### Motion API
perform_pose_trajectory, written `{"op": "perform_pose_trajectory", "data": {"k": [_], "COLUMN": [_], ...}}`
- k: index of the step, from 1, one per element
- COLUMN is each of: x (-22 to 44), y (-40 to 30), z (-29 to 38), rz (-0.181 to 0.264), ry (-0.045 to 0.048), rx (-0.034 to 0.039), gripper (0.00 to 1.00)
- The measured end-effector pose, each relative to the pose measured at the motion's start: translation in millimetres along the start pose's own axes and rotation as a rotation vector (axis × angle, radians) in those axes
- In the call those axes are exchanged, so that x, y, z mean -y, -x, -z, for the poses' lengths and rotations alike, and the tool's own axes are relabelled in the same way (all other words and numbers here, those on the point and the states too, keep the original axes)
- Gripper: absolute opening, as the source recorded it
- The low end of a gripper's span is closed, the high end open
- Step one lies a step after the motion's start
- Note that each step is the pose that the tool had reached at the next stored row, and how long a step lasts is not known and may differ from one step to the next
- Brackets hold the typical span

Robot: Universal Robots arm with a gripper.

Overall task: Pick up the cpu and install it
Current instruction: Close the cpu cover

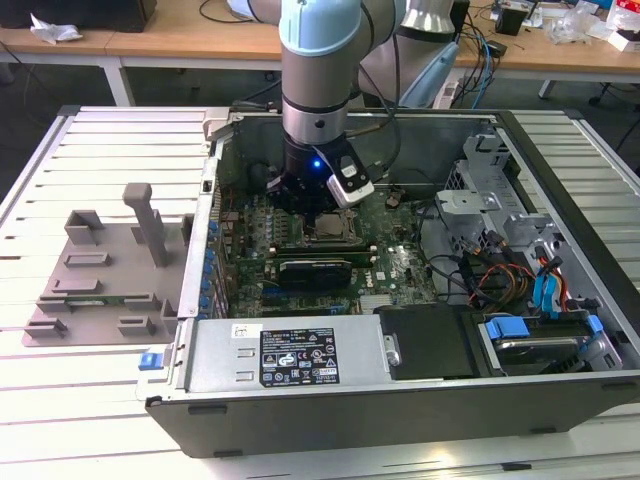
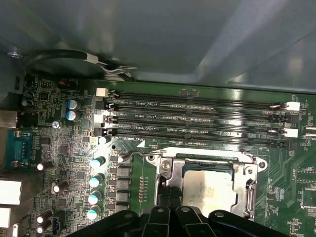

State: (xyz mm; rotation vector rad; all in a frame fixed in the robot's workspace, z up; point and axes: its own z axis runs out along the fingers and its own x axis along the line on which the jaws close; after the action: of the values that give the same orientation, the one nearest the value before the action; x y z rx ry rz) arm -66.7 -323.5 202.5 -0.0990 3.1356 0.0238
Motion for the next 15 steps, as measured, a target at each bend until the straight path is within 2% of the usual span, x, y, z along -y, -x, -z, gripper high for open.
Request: {"op": "perform_pose_trajectory", "data": {"k": [6,12,15], "x": [-0.1,-0.2,-0.3], "y": [0.0,0.1,0.1], "z": [0.1,11.1,14.2], "rz": [0.0,0.0,0.0], "ry": [0.0004,0.0001,0.0002], "rx": [0.0004,0.0003,0.0004], "gripper": [0.11,0.11,0.11]}}
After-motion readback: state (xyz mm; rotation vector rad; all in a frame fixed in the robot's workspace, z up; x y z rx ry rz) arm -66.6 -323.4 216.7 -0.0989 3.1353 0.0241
